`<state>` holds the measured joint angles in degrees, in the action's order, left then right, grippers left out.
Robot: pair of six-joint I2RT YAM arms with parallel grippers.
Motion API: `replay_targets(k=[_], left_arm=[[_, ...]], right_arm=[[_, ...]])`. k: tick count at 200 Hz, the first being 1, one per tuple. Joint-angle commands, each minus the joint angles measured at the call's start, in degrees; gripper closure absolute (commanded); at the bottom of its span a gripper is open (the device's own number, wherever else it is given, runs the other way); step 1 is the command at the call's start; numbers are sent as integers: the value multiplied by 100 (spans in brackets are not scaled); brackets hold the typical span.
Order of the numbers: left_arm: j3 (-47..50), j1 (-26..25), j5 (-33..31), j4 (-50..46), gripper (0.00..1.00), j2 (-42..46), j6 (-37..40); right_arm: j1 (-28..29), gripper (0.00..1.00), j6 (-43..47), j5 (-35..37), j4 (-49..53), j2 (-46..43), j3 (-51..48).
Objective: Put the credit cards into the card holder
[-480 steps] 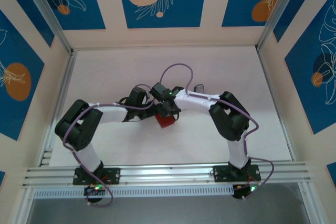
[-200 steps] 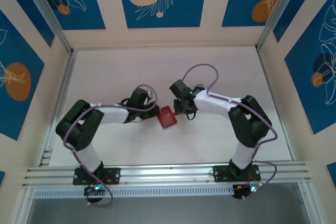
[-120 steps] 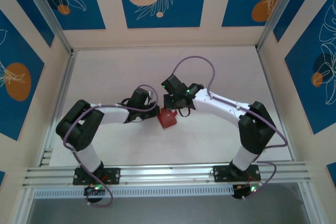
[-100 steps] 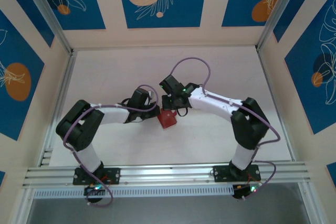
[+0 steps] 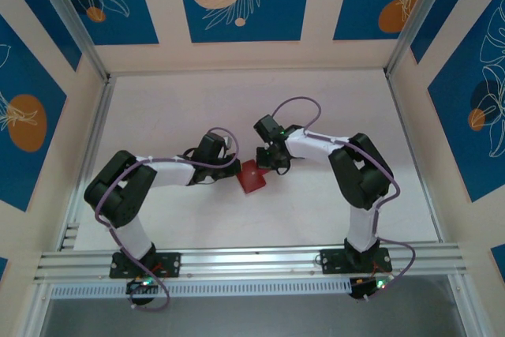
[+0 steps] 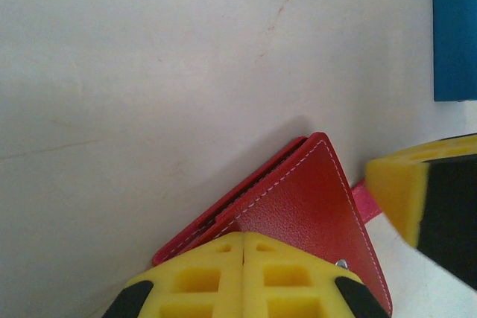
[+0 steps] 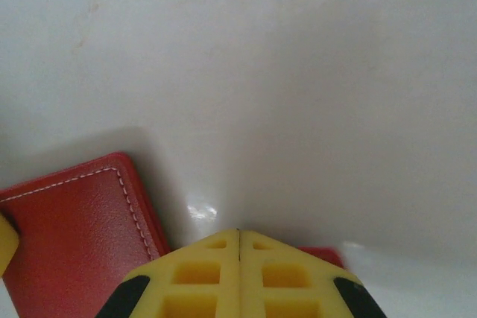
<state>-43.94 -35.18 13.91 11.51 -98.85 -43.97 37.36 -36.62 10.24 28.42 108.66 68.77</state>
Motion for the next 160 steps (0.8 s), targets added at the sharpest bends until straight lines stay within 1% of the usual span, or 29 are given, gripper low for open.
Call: replay_targets(k=[1,27,44,59,75,93,104,123,144,160], left_arm=[[108,-130,-73,-640,100,-230,107],[66,-164,-74,-674,100,-250,124],[36,-189,-57,-741,100,-211,175],[26,-196,7,-813,100,-50,259],[17,-191,248,-865,100,261,363],[162,-198,618,-724,88,735,359],[261,-200,742,-735,86,1005,332],[404,-198,554,-1073,87,1411,332],[688,-196,294,-1292,93,1787,243],[816,-195,165,-1469,99,1821,222]], right_arm=[[86,100,8,-549,-45,212,41],[56,100,-20,-750,-108,220,-41],[-30,100,-94,-1091,-319,135,-209],[-169,100,-176,-1415,-528,94,-373],[-255,100,-222,-1468,-597,102,-459],[-299,100,-227,-1402,-557,137,-487],[-315,100,-223,-1416,-574,155,-513],[-342,100,-240,-1401,-571,176,-525],[-346,100,-249,-1411,-557,174,-527],[-344,100,-240,-1422,-532,137,-532]])
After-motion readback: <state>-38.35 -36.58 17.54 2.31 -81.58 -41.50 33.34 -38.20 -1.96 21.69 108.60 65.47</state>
